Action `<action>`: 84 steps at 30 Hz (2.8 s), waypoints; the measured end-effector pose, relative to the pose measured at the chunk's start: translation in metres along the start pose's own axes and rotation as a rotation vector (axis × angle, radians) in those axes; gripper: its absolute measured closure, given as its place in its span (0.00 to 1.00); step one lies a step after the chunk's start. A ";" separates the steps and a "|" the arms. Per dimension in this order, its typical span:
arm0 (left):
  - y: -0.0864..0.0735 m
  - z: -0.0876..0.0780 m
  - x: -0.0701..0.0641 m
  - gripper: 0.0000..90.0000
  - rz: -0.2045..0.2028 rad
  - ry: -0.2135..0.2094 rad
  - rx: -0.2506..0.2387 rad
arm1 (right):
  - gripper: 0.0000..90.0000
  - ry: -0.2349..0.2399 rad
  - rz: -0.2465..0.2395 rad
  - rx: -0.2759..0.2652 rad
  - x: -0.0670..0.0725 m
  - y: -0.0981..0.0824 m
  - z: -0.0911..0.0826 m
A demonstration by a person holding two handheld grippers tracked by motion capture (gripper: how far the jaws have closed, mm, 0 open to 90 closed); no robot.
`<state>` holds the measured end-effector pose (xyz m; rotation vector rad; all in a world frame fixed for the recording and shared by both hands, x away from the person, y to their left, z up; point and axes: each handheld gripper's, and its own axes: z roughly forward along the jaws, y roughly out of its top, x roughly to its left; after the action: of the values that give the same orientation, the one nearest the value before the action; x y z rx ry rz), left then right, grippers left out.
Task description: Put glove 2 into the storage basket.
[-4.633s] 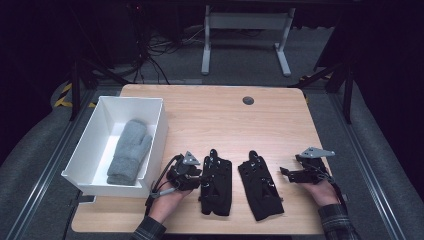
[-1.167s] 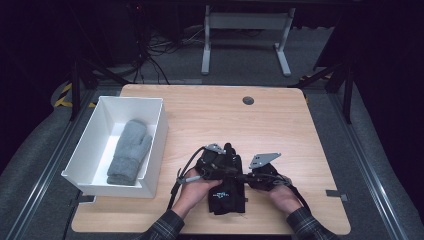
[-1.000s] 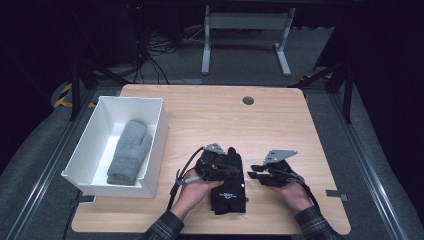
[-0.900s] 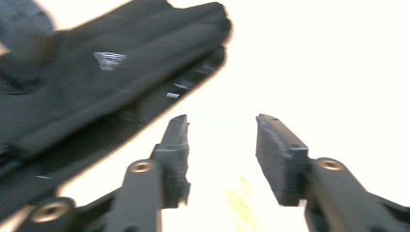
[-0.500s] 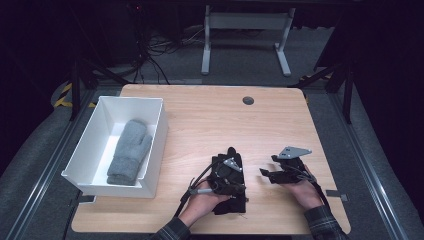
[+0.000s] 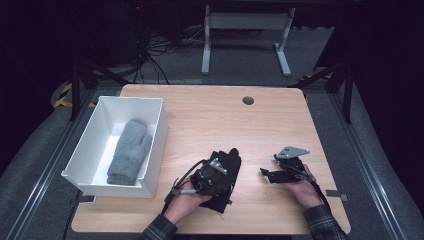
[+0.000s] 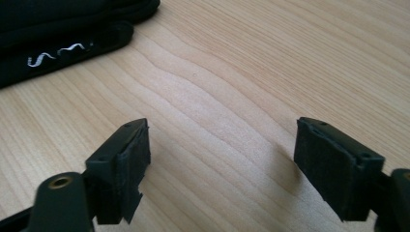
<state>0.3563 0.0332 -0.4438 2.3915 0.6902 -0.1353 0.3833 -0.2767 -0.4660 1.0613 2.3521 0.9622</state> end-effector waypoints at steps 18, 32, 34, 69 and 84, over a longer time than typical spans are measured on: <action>0.008 -0.034 0.017 0.57 -0.031 0.175 -0.096 | 0.15 0.006 0.033 -0.011 -0.003 -0.002 0.004; 0.019 0.003 0.044 0.16 -0.046 0.252 -0.011 | 0.14 0.007 0.034 -0.012 -0.003 -0.002 0.004; 0.019 0.007 0.045 0.15 -0.039 0.252 0.001 | 0.14 0.006 0.034 -0.012 -0.003 -0.002 0.004; 0.042 -0.050 0.016 0.74 -0.023 0.128 -0.048 | 0.14 0.005 0.037 -0.012 -0.003 -0.002 0.004; 0.061 -0.135 0.018 0.74 -0.033 0.188 -0.111 | 0.14 0.003 0.038 -0.011 -0.003 -0.002 0.004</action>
<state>0.3928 0.0831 -0.3083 2.3061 0.8031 0.1131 0.3871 -0.2780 -0.4699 1.1040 2.3342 0.9904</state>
